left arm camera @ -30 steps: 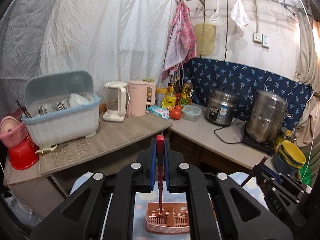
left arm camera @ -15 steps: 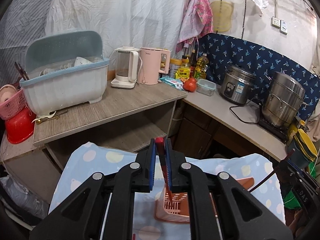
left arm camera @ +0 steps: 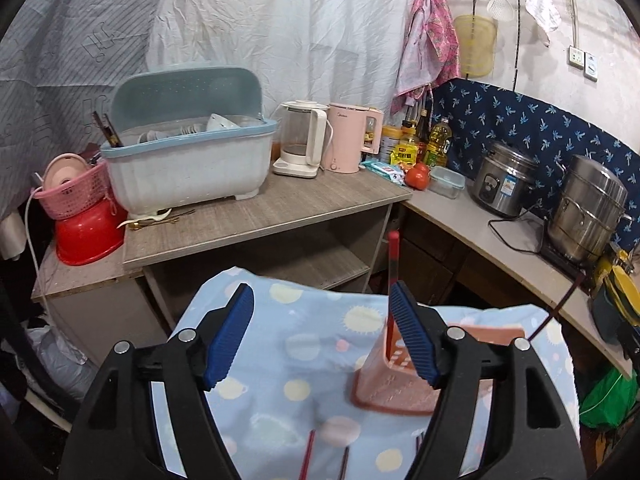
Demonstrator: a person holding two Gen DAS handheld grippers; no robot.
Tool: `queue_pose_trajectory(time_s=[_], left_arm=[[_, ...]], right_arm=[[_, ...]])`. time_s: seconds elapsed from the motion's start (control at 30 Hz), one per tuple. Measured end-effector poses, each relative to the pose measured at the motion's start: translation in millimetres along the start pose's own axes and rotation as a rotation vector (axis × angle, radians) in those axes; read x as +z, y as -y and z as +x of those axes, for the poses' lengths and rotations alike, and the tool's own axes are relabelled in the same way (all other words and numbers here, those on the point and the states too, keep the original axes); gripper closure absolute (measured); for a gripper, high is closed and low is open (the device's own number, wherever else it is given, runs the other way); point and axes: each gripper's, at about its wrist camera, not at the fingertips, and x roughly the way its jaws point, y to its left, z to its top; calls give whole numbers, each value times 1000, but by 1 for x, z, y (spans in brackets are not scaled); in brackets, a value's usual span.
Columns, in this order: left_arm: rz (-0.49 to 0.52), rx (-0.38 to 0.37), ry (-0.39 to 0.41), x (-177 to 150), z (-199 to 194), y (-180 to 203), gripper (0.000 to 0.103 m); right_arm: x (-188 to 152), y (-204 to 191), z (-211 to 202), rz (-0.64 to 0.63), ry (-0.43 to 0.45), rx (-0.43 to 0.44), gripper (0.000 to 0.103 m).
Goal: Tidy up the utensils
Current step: 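Open both tools to drop the chopsticks into the pink holder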
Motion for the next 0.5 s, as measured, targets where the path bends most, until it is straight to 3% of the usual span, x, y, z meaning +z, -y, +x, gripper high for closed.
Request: queue_pose_trajectory(time_s=[0.23,0.5], left_arm=[[18,22,-59,-45,-32,-11,35],[9,15,-179,-120,-59,-28,35]], right_arm=[[-41,4,-45,-27,-43,-3,35],[-107,7,-80,-24,-145,-11,35]])
